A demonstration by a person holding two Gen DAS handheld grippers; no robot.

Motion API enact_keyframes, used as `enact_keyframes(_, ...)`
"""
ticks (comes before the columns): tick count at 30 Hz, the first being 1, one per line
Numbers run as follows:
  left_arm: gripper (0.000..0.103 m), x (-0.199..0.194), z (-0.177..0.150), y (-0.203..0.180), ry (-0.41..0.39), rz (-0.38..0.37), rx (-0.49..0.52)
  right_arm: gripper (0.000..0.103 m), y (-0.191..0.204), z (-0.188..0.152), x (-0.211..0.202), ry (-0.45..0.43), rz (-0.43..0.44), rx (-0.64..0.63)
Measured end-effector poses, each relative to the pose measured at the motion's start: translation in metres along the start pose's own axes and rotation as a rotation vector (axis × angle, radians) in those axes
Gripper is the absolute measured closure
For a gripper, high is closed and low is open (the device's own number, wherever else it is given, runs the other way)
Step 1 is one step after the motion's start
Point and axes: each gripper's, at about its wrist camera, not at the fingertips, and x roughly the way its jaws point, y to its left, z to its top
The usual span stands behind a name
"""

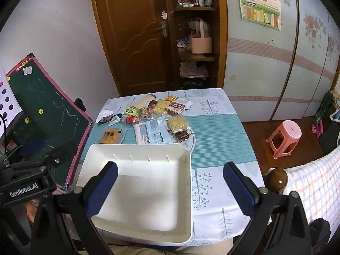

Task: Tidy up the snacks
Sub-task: 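Move both tools forward over the white tray toward the snack pile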

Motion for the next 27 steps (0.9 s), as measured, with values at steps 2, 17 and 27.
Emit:
enact_keyframes(2, 0.0, 0.008, 0.002, 0.006, 0.027, -0.005, -0.02, 0.003, 0.001, -0.001, 0.001, 0.001, -0.001, -0.005)
enact_keyframes(17, 0.004, 0.025, 0.035, 0.056, -0.034, 0.091, -0.097, 0.003, 0.013, 0.033, 0.021, -0.025, -0.033, -0.084)
enact_keyframes(27, 0.004, 0.038, 0.068, 0.065, -0.079, 0.191, -0.041, 0.004, 0.02, 0.07, 0.038, -0.037, 0.004, -0.134)
